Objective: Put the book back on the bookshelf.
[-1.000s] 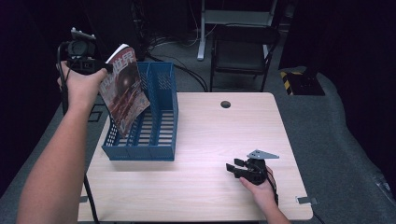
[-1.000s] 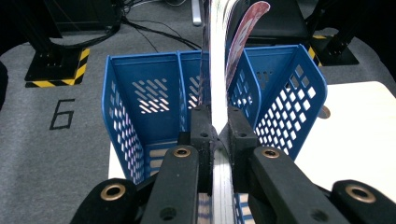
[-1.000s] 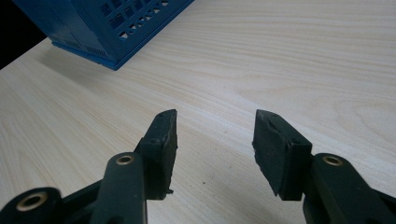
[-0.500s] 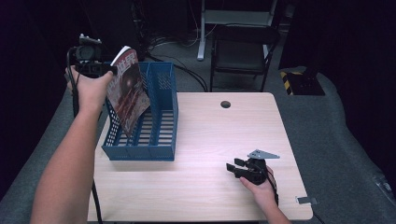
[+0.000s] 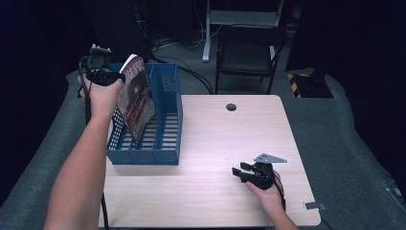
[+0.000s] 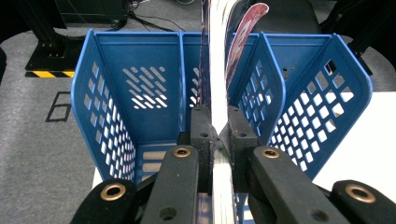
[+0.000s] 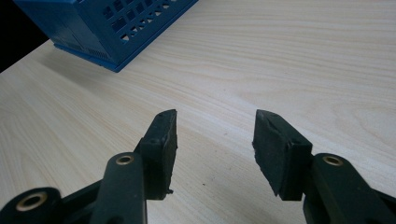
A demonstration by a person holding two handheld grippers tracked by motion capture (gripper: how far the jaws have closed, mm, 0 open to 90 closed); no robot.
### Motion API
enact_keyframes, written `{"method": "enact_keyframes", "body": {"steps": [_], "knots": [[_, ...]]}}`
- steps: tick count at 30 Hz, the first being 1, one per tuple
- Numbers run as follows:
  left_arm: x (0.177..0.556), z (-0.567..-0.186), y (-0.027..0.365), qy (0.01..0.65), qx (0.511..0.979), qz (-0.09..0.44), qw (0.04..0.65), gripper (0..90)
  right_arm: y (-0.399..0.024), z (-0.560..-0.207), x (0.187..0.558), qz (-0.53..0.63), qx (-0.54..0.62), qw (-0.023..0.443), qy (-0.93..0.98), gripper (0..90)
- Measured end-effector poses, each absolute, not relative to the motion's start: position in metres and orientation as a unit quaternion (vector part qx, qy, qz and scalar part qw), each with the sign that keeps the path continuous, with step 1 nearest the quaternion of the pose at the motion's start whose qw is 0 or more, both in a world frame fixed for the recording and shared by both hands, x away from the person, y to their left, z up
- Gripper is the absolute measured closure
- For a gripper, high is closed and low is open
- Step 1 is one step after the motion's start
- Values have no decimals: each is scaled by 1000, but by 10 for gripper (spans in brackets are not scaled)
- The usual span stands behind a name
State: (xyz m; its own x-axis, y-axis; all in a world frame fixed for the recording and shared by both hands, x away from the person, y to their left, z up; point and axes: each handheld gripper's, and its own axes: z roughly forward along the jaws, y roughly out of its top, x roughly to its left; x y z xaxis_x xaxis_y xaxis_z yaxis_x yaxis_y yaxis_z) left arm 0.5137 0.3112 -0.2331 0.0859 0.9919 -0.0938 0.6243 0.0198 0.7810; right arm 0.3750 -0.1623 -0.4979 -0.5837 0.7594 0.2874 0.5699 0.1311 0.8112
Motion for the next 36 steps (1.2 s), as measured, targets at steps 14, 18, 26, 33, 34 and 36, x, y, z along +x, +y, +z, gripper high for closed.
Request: {"method": "enact_keyframes", "body": {"steps": [14, 18, 26, 33, 34, 36], "knots": [[521, -258, 309, 628, 638, 286, 342, 842, -163, -498, 375, 485, 446, 97, 746, 493], [522, -262, 310, 631, 633, 287, 345, 842, -163, -498, 375, 485, 446, 98, 746, 493], [522, -272, 308, 632, 626, 297, 347, 842, -163, -498, 375, 484, 445, 97, 747, 493], [524, -277, 306, 635, 626, 293, 344, 842, -163, -498, 375, 484, 445, 97, 747, 493], [525, -278, 306, 634, 626, 296, 345, 842, -163, -497, 375, 485, 446, 96, 746, 493], [526, -281, 305, 634, 624, 298, 346, 842, -163, -497, 375, 486, 446, 96, 746, 493]]}}
